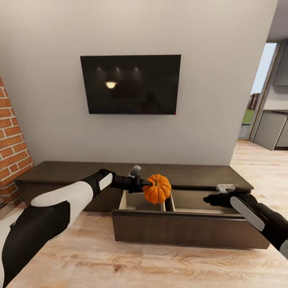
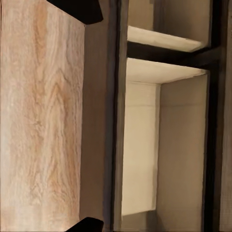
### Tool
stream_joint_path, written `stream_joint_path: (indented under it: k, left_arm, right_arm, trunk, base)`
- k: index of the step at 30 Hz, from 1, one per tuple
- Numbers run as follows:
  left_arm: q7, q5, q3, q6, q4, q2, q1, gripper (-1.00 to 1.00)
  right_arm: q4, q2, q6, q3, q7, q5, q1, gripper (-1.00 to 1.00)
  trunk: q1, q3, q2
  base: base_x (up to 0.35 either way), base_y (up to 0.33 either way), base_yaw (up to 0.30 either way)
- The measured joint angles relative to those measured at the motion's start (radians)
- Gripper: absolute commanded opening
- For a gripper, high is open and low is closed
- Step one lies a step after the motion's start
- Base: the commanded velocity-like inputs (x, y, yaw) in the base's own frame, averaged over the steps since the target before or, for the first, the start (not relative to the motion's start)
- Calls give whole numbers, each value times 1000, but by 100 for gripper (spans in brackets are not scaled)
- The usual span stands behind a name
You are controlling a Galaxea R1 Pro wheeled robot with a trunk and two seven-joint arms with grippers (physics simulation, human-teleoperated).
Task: Place each of the two pumpkins and all three candles from the living room inside a cabinet in the living room (use any cabinet), then make sure every cabinet is closed, and position the cauldron so it is next to a table in the living room.
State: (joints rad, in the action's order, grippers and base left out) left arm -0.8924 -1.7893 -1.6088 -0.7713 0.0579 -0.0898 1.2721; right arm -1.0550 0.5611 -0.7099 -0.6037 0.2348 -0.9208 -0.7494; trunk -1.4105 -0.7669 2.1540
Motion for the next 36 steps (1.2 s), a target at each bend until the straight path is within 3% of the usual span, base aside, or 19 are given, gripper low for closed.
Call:
stream_joint_path:
  k: [2,5,10,17,25,30,31,34,36]
  left_arm:
    - [6,1,2,1,0,2,0,-100]
    - [8,2,3,1,0,4,0,-100]
    - [10,3,3,1,-1,7,0,-100]
    - [10,1,6,1,-1,5,0,-100]
    - [10,4,4,3,-4,13,-1,-100]
    - [10,11,-12,9,-26,67,-6,-100]
    - [9,4,1,5,-28,85,-9,-100]
    - [11,10,-11,8,-30,94,-14,-100]
    - [11,5,0,6,-31,96,-15,-100]
  right_arm:
    - [3,-20,3,0,-37,28,6,100]
    - [4,-28,4,-1,-71,39,8,100]
    - [2,-24,5,1,-101,39,8,100]
    - [5,-21,6,3,-254,35,8,100]
    - [49,-22,5,3,-307,34,8,100]
    - [87,-23,4,2,-348,43,8,100]
    - [91,-23,4,2,-353,44,8,100]
    - [94,-26,4,2,-357,45,8,100]
    - [94,-27,4,2,-357,45,8,100]
  trunk:
    - [8,6,-14]
    - [19,16,-35]
    - [38,28,-70]
    - [65,40,-119]
    - [96,53,-175]
    - [115,61,-210]
    - [119,63,-217]
    - [130,68,-238]
    - [138,71,-252]
  base:
    - [0,0,0]
    - [0,0,2]
    - [0,0,70]
    - [0,0,106]
    - [0,0,108]
    - [0,0,107]
    - [0,0,107]
    - [0,0,107]
    - [0,0,107]
